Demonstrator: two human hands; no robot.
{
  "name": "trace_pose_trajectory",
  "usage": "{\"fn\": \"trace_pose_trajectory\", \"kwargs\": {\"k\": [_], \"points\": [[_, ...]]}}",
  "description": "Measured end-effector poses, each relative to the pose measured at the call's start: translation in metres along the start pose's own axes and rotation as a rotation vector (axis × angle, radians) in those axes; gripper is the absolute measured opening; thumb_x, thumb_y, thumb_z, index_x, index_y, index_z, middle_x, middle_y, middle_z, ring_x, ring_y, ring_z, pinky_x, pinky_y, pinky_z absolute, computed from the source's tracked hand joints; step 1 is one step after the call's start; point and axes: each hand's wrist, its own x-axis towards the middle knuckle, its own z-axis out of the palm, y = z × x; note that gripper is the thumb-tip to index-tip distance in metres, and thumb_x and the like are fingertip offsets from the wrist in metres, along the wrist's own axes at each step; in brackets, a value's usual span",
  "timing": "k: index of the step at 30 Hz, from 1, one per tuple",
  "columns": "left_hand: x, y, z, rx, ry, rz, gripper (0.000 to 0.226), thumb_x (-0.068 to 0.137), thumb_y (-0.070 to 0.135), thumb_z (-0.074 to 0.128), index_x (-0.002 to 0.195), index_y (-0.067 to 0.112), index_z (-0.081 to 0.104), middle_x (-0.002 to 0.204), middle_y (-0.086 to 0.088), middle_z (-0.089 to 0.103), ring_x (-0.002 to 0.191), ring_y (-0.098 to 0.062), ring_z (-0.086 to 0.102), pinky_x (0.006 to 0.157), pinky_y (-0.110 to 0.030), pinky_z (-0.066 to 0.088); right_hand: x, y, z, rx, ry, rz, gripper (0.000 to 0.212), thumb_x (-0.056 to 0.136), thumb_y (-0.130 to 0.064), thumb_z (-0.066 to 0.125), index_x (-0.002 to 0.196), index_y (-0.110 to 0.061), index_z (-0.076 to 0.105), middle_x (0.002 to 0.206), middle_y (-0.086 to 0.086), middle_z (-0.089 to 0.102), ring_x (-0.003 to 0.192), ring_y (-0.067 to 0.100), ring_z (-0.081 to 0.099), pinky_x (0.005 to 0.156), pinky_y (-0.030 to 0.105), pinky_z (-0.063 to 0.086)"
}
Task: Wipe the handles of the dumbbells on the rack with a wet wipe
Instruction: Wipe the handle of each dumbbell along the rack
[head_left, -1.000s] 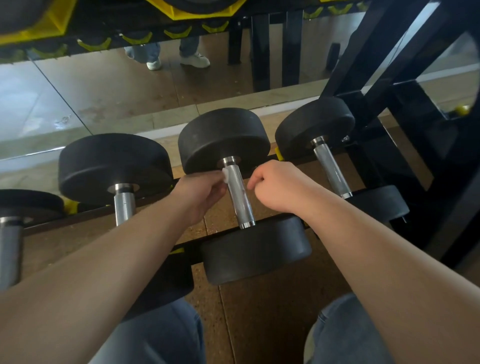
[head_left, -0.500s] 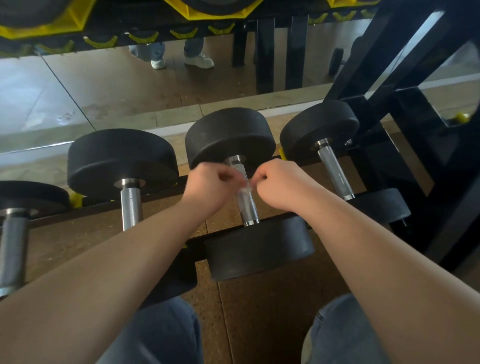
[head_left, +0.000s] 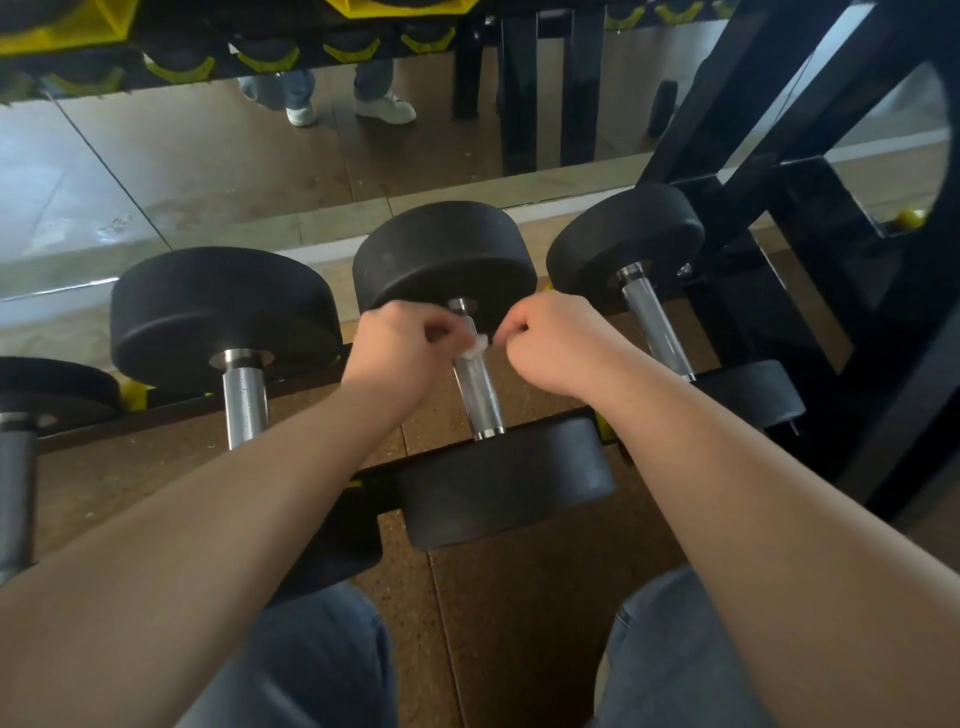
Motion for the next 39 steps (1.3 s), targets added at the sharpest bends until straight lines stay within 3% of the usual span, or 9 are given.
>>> {"fn": "trace_pose_trajectory", "kwargs": {"k": [3,7,9,16,22,29,34,36,39], "points": [[0.0,-0.006,0.004,-0.244,-0.009,-0.27,0.009,0.091,0.035,0.075,0.093,0.027,0.072,0.091,0.007,0.073,0.078,-0.005,0.071,0.071,-0.023,0.061,-0.001,0.0,0.0,-0.002,-0.016,0.007,0.029,0.1,-0.015,0.05,0.116,-0.022,0.073,0.113,0.002,0.07,0.097,0.017,0.063,0.077,0.026,0.047],[-0.016,-0.016,0.004,-0.319,-0.333,-0.532,0.008,0.094,0.021,0.074,0.096,0.014,0.076,0.088,-0.004,0.079,0.08,-0.012,0.078,0.082,-0.034,0.064,-0.004,-0.003,-0.001,0.0,-0.079,0.01,0.031,0.101,-0.014,0.049,0.118,-0.02,0.073,0.119,0.004,0.069,0.107,0.021,0.063,0.082,0.028,0.047],[-0.017,-0.018,0.004,-0.338,-0.418,-0.578,0.005,0.094,0.013,0.073,0.098,0.014,0.076,0.093,-0.007,0.079,0.086,-0.014,0.078,0.082,-0.031,0.063,-0.004,-0.006,0.0,-0.006,-0.1,0.009,0.032,0.101,-0.014,0.048,0.119,-0.021,0.073,0.121,0.004,0.068,0.105,0.02,0.062,0.083,0.028,0.047],[0.024,-0.033,0.016,-0.731,-0.279,-0.547,0.018,0.097,0.001,0.063,0.112,0.005,0.071,0.109,-0.012,0.078,0.09,-0.014,0.078,0.081,-0.028,0.062,0.0,-0.009,0.0,0.029,-0.066,-0.013,0.029,0.102,-0.016,0.048,0.115,-0.02,0.073,0.112,0.003,0.07,0.099,0.019,0.065,0.076,0.027,0.051],[0.016,-0.045,0.01,-0.476,-0.927,-0.571,0.02,0.098,0.004,0.062,0.113,0.012,0.073,0.107,-0.008,0.079,0.1,-0.015,0.076,0.083,-0.027,0.058,0.002,-0.008,0.0,0.061,-0.067,-0.021,0.028,0.101,-0.017,0.049,0.114,-0.022,0.073,0.11,0.001,0.07,0.094,0.016,0.064,0.07,0.023,0.048],[0.036,-0.047,0.026,-0.894,-0.451,-0.524,0.023,0.102,0.008,0.058,0.118,0.015,0.073,0.111,-0.009,0.077,0.1,-0.017,0.076,0.083,-0.032,0.059,0.002,-0.003,-0.007,0.081,-0.06,0.0,0.025,0.102,-0.016,0.051,0.113,-0.02,0.073,0.112,0.003,0.069,0.101,0.018,0.064,0.071,0.024,0.045],[0.018,-0.043,0.015,-0.601,-0.892,-0.568,0.03,0.1,0.006,0.059,0.129,0.013,0.063,0.103,-0.006,0.079,0.097,-0.015,0.076,0.084,-0.03,0.058,0.002,0.0,-0.006,0.019,-0.09,0.021,0.028,0.101,-0.013,0.048,0.115,-0.018,0.072,0.118,0.006,0.069,0.108,0.022,0.065,0.084,0.03,0.05],[0.011,-0.033,0.015,-0.455,-0.903,-0.556,0.024,0.101,0.001,0.055,0.12,0.011,0.066,0.092,-0.002,0.08,0.085,-0.01,0.076,0.076,-0.025,0.058,0.001,0.001,-0.006,0.008,-0.104,0.025,0.03,0.101,-0.013,0.048,0.118,-0.02,0.071,0.121,0.005,0.067,0.11,0.022,0.063,0.089,0.032,0.05],[0.012,-0.026,0.013,-0.508,-0.474,-0.6,0.021,0.099,0.001,0.059,0.113,0.008,0.071,0.097,-0.008,0.076,0.086,-0.015,0.074,0.08,-0.029,0.059,0.001,0.003,-0.009,0.01,-0.089,0.027,0.031,0.1,-0.012,0.049,0.121,-0.022,0.071,0.123,0.004,0.067,0.112,0.021,0.062,0.09,0.031,0.049]]}}
